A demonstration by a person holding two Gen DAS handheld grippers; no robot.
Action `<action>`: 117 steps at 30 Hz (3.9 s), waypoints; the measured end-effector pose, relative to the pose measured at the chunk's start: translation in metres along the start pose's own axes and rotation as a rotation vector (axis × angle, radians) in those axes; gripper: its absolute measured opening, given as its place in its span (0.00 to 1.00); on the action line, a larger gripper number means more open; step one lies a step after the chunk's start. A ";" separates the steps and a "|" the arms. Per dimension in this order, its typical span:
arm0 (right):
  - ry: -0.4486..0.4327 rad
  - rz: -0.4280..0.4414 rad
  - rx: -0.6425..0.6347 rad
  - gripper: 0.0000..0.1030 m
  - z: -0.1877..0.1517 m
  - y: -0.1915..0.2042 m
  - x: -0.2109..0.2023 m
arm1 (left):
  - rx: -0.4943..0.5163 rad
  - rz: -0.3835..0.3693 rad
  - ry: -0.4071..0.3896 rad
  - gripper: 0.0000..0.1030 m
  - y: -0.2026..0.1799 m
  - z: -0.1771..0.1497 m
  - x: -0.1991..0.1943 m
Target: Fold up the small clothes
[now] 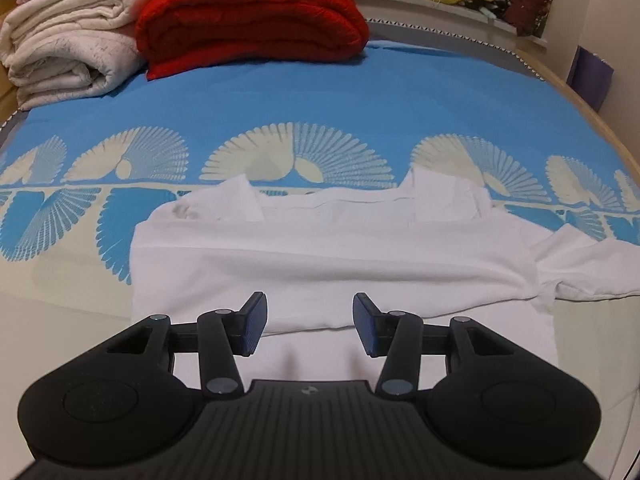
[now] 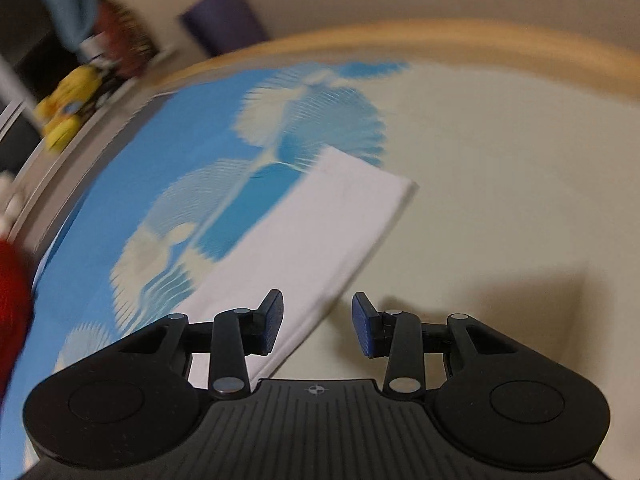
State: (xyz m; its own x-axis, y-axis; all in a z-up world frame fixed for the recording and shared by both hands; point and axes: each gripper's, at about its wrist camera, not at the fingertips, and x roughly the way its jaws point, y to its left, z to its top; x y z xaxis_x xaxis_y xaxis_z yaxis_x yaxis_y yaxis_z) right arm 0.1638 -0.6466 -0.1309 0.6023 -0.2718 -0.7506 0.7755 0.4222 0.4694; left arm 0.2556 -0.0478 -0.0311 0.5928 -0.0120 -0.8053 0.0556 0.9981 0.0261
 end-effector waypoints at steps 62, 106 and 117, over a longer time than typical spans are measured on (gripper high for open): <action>0.189 0.138 -0.720 0.45 -0.222 0.238 -0.093 | -0.551 -0.105 0.076 0.34 0.180 0.011 0.127; 0.346 0.049 -0.586 0.47 -0.243 0.224 -0.037 | -0.162 0.071 0.254 0.26 0.162 -0.002 0.095; 0.226 0.020 -0.634 0.47 -0.223 0.214 -0.101 | -0.145 0.108 0.082 0.58 0.140 -0.006 0.042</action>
State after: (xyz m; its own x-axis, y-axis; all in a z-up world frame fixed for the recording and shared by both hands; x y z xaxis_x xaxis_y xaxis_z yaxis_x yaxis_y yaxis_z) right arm 0.2268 -0.3357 -0.0577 0.5074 -0.0999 -0.8559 0.4620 0.8700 0.1724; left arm 0.2837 0.0920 -0.0651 0.5215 0.0943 -0.8480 -0.1245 0.9916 0.0337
